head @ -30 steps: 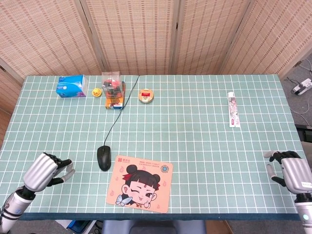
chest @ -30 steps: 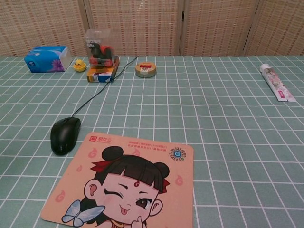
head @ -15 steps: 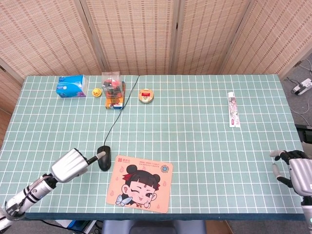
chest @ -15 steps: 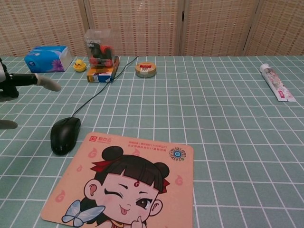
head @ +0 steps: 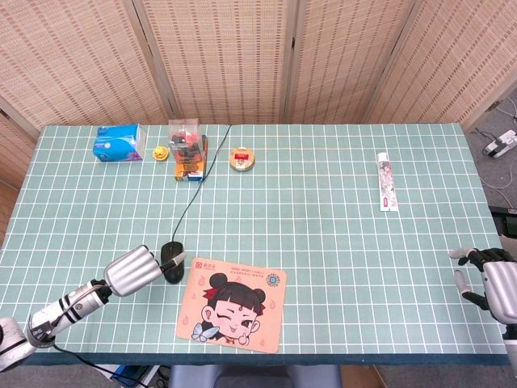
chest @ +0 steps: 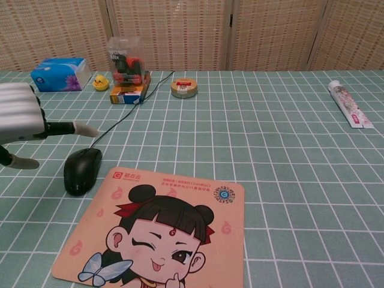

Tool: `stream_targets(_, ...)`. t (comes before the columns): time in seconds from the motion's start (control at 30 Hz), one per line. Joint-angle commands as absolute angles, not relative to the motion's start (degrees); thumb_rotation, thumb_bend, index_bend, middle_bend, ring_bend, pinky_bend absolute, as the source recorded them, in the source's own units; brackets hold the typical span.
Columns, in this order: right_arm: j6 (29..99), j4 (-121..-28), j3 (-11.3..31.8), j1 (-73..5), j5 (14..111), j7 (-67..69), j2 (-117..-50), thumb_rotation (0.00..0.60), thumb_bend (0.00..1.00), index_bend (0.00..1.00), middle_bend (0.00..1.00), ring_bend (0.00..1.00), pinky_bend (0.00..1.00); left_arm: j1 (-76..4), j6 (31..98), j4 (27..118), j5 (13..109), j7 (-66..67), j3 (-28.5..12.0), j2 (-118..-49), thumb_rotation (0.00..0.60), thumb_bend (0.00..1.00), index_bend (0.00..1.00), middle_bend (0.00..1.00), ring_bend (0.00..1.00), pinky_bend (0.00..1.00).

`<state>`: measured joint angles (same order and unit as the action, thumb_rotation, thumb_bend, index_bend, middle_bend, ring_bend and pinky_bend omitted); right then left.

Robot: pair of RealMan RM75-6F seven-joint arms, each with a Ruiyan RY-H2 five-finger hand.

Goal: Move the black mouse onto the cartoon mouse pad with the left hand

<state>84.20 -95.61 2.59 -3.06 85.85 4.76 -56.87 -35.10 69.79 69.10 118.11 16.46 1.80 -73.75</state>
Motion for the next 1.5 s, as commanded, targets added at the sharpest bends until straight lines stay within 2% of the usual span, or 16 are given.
stream_targets(0.03, 84.2, -95.6, 2.6, -3.0, 85.9, 4.8, -56.8, 0.6, 0.41, 0.4, 0.47, 0.41, 0.3, -36.0, 69.0, 68.0, 118.2, 18.4, 2.1, -74.4, 0.6, 0.09, 0.17, 0.95, 1.0, 1.0)
stream_targets(1.2, 84.0, -95.4, 2.8, -2.8, 85.7, 6.8, -56.1, 0.6, 0.41, 0.4, 0.47, 0.41, 0.31, -41.1, 63.0, 66.4, 116.3, 28.8, 5.9, -79.2, 0.6, 0.09, 0.13, 0.91, 1.0, 1.0)
stream_targets(1.5, 84.2, -95.3, 2.8, -2.7, 85.7, 7.2, -56.0, 0.6, 0.41, 0.4, 0.47, 0.41, 0.3, -41.6, 60.9, 67.8, 114.6, 31.7, 5.9, -79.6, 0.6, 0.09, 0.25, 0.91, 1.0, 1.0)
